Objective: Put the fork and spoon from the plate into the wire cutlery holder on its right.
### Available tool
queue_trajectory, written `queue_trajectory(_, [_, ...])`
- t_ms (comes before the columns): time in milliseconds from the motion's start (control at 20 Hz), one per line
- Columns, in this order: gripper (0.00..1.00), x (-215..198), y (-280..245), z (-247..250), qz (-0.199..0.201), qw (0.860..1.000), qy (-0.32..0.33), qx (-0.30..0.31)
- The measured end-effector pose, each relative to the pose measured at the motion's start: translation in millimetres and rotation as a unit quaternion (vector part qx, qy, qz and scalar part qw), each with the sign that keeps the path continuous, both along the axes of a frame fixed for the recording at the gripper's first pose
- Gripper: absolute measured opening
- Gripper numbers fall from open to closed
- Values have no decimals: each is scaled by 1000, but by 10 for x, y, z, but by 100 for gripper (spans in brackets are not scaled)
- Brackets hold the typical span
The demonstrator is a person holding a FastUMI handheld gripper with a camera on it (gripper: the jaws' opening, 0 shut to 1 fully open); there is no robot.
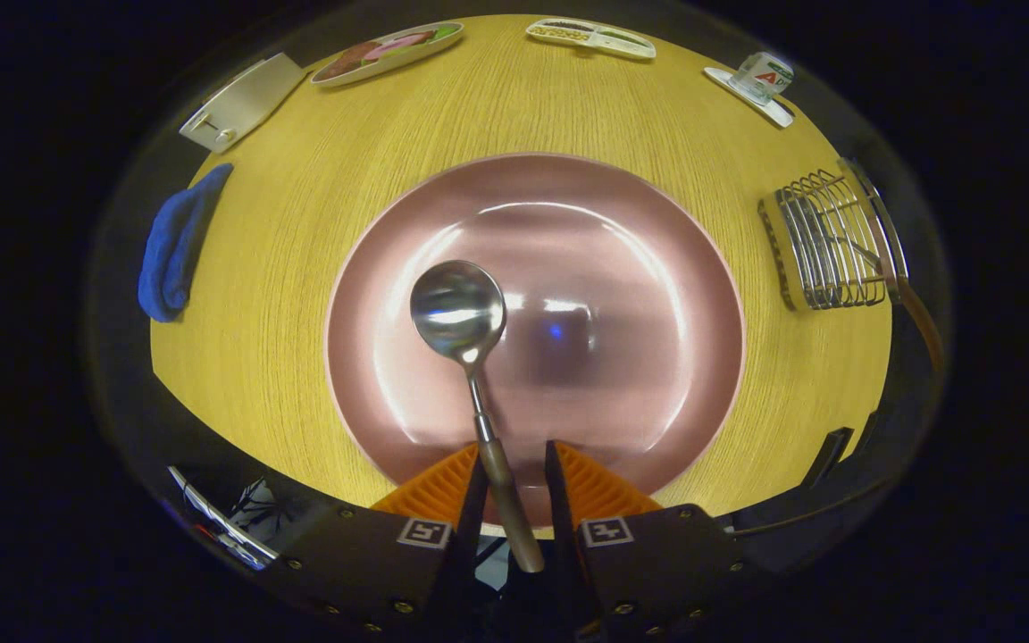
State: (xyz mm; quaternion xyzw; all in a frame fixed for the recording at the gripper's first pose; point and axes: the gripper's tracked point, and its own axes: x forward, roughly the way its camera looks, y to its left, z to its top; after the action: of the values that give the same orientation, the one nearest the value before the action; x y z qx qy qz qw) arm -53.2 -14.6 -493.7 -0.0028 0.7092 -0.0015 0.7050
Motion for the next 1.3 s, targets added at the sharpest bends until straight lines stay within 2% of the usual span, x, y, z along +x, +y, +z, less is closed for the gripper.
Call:
queue_trajectory(50, [21, -2, 6, -14, -3, 1000, 2, -1])
queue_trajectory(100, [21, -13, 12, -17, -5, 1000, 1, -1])
queue_trajectory(200, [7, 11, 11, -28, -13, 1000, -2, -10])
queue_trajectory(350, [7, 13, -4, -18, -34, 999, -6, -16])
queue_trajectory(650, [7, 96, -7, 58, -51, 999, -11, -14])
queue_trajectory(1300, [7, 549, -317, 796, -109, 991, -42, -58])
